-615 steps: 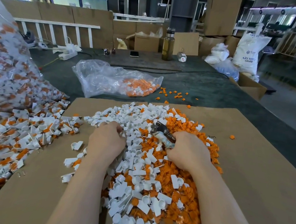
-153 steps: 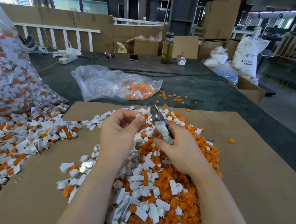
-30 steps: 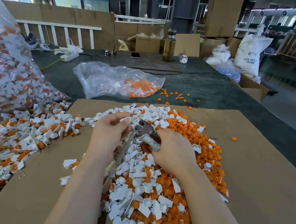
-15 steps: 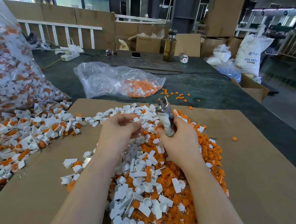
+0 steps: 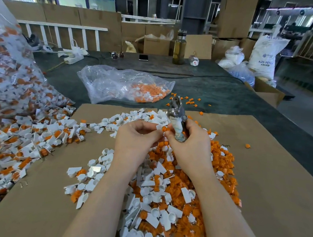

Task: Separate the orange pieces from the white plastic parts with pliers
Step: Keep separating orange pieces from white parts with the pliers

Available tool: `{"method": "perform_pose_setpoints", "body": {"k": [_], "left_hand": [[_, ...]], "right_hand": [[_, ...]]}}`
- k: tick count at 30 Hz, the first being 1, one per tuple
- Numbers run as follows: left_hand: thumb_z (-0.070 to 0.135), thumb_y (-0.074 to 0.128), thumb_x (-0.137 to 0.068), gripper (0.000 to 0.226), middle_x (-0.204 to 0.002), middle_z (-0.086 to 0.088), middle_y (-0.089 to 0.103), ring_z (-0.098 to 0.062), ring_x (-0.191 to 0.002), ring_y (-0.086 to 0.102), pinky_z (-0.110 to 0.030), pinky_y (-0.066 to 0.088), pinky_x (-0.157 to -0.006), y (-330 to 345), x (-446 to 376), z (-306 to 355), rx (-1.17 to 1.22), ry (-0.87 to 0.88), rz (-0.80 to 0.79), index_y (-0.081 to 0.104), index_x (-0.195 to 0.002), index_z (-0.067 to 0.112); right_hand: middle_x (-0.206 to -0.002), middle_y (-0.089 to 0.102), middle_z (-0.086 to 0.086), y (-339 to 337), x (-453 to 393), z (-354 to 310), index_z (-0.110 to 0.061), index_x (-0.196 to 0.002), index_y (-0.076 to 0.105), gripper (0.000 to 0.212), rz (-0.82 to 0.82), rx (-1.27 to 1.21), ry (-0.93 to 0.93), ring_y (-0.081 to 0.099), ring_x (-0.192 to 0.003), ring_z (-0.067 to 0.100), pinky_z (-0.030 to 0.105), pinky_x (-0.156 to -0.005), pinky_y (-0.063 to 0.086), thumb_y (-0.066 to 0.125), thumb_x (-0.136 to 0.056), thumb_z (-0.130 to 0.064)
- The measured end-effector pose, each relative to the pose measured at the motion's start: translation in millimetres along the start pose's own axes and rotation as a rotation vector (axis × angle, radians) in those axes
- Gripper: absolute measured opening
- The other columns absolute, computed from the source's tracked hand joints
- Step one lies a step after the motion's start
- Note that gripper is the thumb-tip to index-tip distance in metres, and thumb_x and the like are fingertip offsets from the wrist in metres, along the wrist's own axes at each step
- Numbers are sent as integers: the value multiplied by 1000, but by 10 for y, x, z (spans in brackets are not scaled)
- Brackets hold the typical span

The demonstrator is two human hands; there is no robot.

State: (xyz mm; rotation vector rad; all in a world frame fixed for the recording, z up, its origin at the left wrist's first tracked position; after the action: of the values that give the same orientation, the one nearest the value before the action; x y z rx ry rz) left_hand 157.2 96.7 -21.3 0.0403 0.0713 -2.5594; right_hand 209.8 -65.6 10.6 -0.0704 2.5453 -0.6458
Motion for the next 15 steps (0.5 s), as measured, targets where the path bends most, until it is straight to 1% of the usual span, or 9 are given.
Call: {"method": "perform_pose_setpoints", "body": {"k": [4,6,10,15], "left_hand": [[19,82,-78,12,-71,6,75,-13,-74,74,-40,61,-80,-1,32,93,-56,74,22,75,-75,27],[24,82,-79,13,-70,11,75,-11,-75,72,-40,61,-79,5,53,152,-103,122,26,74,-72,32],[25,80,-80,10,-69,14,74,-3,-71,70,-33,60,-77,37,72,203,-145,168,4,75,-74,31],[27,80,-81,9,-70,16,73,-2,-72,70,-27,58,-71,39,70,211,-192,188,-7,76,-75,32]], "right_hand": [[-90,65,-16,-38,1,-8,-21,-106,67,23,34,5,3,62,-84,5,23,-71,51,72,-84,-25],[-90,65,-16,-47,2,-13,-20,-106,67,23,43,9,3,62,-84,5,22,-71,50,73,-84,-25],[-89,67,-15,-65,-3,11,-18,-102,69,21,49,-14,16,62,-84,1,14,-70,47,74,-83,-24],[-83,63,-20,-76,0,15,-19,-100,69,20,53,-9,24,61,-81,-2,9,-67,44,76,-82,-25]]}}
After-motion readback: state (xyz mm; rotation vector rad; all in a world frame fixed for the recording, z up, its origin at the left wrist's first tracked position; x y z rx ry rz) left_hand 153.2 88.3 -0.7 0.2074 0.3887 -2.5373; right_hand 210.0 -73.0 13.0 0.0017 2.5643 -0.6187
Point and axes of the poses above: each hand's wrist, its own x-axis away from the middle knuckle, its own y-axis out of the palm, z = x × y, the point moved 10 cm from there along -x, towards the middle knuckle
